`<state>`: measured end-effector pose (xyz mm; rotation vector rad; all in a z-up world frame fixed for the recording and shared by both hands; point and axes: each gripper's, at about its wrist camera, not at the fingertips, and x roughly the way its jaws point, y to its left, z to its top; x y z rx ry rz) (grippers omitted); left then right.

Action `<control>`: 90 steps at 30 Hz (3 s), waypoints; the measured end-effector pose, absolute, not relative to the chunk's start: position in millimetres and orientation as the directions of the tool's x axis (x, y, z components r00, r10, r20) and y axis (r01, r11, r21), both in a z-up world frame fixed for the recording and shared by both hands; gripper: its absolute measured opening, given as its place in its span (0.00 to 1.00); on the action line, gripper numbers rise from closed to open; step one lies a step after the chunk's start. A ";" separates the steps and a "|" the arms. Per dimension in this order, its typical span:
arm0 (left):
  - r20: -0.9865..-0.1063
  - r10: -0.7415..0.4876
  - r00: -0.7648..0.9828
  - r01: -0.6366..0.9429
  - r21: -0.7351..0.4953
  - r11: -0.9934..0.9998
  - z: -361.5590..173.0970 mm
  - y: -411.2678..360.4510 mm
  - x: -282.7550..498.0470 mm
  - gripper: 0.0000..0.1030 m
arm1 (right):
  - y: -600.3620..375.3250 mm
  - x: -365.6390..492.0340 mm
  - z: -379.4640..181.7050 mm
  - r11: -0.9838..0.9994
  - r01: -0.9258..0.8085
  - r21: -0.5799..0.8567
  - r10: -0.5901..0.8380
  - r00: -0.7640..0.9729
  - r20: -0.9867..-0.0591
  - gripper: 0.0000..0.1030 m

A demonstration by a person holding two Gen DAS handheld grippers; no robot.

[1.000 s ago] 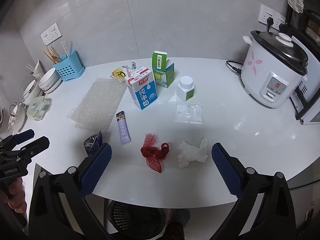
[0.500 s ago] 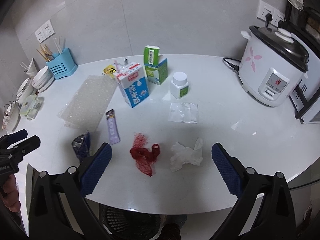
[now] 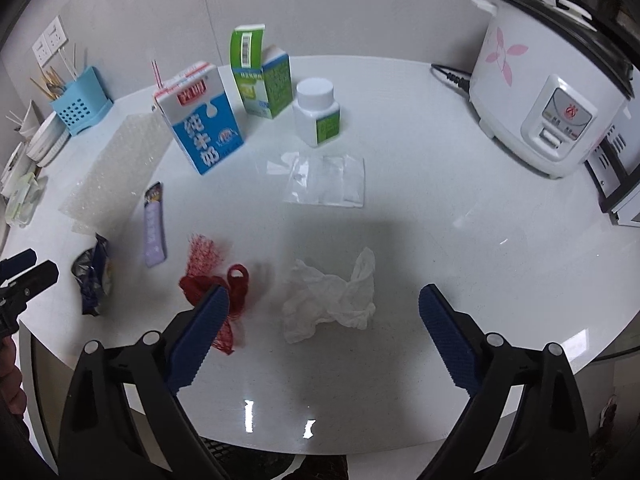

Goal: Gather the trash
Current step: 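Grasp the white tissue with the right tool while the left tool grasps the blue wrapper, then carry the tissue and blue wrapper down over the black wastebasket with both tools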

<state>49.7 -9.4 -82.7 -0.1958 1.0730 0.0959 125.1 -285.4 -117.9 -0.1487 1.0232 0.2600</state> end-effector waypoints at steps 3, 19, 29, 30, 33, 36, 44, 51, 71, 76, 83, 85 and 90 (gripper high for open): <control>-0.886 -0.028 0.463 -0.180 -0.124 0.976 -98.0 -8.1 54.0 0.94 | -284.7 129.6 -132.6 0.960 -0.281 -0.013 0.129 0.480 -0.868 0.84; -0.919 0.021 0.394 -0.228 -0.076 0.971 -141.8 -1.5 74.1 0.90 | -282.4 148.8 -166.7 0.971 -0.240 -0.005 0.100 0.421 -0.902 0.59; -0.933 -0.008 0.360 -0.242 -0.102 0.965 -149.7 -2.7 74.9 0.55 | -276.5 148.8 -172.3 0.964 -0.264 -0.025 0.089 0.411 -0.907 0.49; -0.933 -0.005 0.360 -0.239 -0.098 0.966 -149.5 -3.3 74.2 0.52 | -275.9 148.8 -173.0 0.963 -0.267 -0.029 0.087 0.411 -0.908 0.46; -0.932 -0.007 0.364 -0.240 -0.101 0.965 -148.2 -4.0 72.2 0.45 | -276.4 148.8 -174.4 0.961 -0.276 -0.027 0.093 0.411 -0.907 0.37; -0.931 0.004 0.365 -0.241 -0.090 0.966 -146.1 -5.2 70.8 0.39 | -278.3 148.7 -175.1 0.957 -0.292 -0.003 0.122 0.409 -0.904 0.28; -0.931 0.018 0.365 -0.270 -0.087 0.959 -139.8 -7.2 61.1 0.34 | -281.4 148.1 -174.8 0.942 -0.334 0.025 0.169 0.410 -0.896 0.12; -0.928 0.048 0.369 -0.320 -0.078 0.944 -131.7 -11.1 50.6 0.34 | -291.5 150.3 -168.9 0.927 -0.371 0.050 0.211 0.407 -0.889 0.12; -0.900 0.081 0.428 -0.353 -0.084 0.932 -99.5 -35.0 9.9 0.33 | -316.5 122.0 -153.0 0.893 -0.448 0.032 0.240 0.414 -0.878 0.12; -0.888 0.046 0.458 -0.316 -0.115 0.942 -94.0 -30.8 -10.3 0.33 | -305.6 95.4 -139.7 0.908 -0.418 0.040 0.241 0.440 -0.865 0.12; -0.873 0.008 0.487 -0.254 -0.134 0.958 -90.6 -19.5 -49.3 0.33 | -284.8 43.1 -135.4 0.924 -0.379 0.046 0.232 0.463 -0.856 0.12; -0.870 -0.002 0.493 -0.234 -0.135 0.963 -90.2 -16.5 -62.5 0.32 | -275.7 25.1 -136.8 0.925 -0.377 0.043 0.229 0.465 -0.855 0.12; -0.872 -0.024 0.488 -0.203 -0.141 0.969 -96.3 -10.7 -92.8 0.32 | -261.5 -11.1 -141.7 0.931 -0.360 0.056 0.230 0.461 -0.857 0.12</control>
